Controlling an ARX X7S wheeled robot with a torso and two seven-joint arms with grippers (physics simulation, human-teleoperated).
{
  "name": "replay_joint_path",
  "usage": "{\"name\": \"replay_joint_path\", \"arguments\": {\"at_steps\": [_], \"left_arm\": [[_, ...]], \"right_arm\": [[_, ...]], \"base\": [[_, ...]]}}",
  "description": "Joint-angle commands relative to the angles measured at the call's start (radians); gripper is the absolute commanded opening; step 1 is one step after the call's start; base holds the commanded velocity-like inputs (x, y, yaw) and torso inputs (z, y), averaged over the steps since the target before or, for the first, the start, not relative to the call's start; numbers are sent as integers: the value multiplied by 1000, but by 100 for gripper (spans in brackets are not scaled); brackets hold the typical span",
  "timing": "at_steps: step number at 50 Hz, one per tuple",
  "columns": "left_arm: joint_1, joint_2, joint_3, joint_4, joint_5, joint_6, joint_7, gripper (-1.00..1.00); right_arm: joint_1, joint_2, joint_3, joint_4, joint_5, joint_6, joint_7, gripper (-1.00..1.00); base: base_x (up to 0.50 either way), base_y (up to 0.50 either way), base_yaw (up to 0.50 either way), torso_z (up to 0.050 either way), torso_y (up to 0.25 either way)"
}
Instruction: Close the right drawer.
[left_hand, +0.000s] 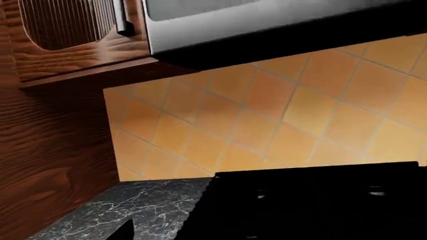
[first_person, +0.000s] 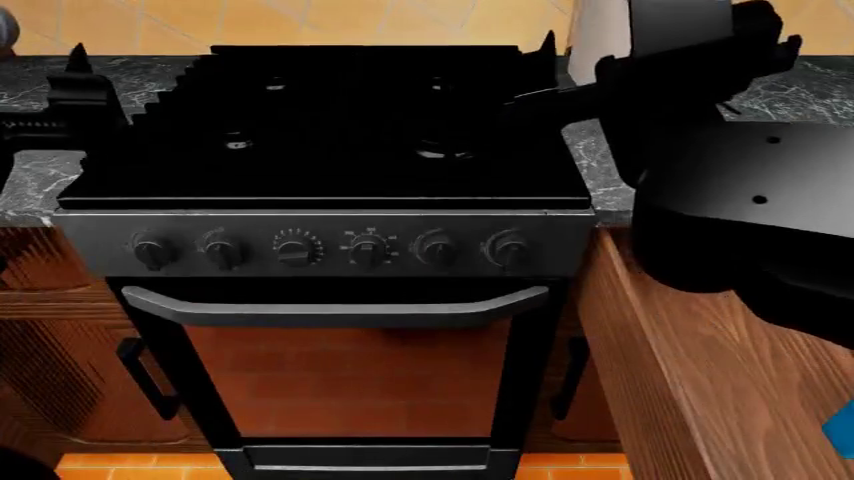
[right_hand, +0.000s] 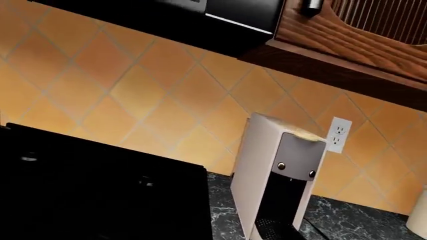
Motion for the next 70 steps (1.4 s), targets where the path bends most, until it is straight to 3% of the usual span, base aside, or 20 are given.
{"name": "replay_joint_path", "arguments": {"at_steps": [1, 70], "left_arm": [[-53, 5, -24, 2, -2, -27, 31, 100], [-41, -2, -19, -26, -13, -9, -20, 100]], "right_arm": [[14, -10, 32, -11, -7, 14, -11, 100], [11, 3, 52, -42, 17, 40, 25, 100]], "base": [[0, 0, 0, 0, 0], [-156, 32, -473, 0, 0]]}}
